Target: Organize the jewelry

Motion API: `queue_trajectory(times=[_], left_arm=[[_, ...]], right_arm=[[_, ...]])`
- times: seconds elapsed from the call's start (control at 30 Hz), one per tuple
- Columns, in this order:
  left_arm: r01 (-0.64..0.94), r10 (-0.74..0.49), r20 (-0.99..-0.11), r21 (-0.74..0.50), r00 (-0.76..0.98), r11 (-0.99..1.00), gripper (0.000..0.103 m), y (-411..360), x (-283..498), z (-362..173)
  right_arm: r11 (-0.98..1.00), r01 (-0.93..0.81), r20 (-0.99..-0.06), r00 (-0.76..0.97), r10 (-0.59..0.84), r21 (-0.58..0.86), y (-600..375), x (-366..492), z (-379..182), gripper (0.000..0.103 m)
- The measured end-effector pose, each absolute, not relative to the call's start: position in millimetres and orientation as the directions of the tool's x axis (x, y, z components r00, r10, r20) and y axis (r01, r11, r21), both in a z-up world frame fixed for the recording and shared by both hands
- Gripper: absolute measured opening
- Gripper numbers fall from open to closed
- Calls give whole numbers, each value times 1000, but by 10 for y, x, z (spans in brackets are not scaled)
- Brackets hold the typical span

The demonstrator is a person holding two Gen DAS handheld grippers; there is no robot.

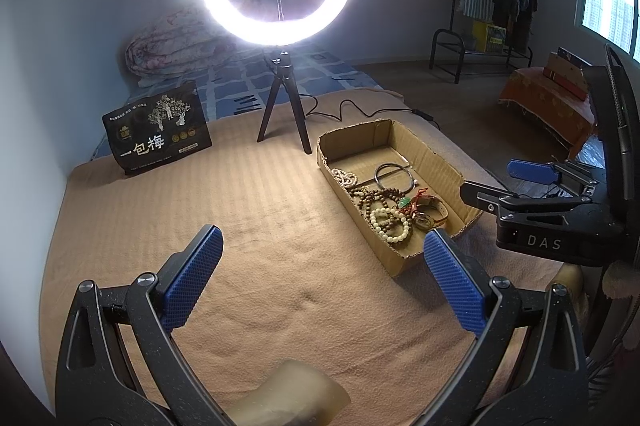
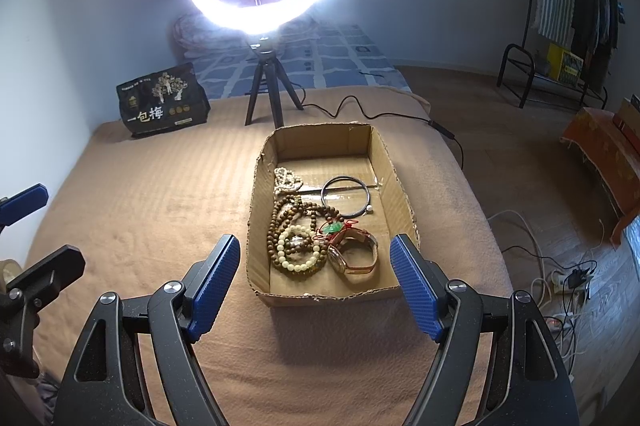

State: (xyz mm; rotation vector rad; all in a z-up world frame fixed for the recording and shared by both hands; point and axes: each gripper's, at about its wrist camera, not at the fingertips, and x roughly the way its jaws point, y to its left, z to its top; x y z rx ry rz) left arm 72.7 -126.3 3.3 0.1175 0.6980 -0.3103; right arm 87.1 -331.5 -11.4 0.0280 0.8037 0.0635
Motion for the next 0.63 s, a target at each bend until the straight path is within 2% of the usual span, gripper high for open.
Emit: queue_trajectory(times=[0.63], left_arm=[[296,-221,-630,15,745,955,102,-1210,706,63]], right_arm=[[998,-43,-720,691,64,48,-3316,854,-134,77]])
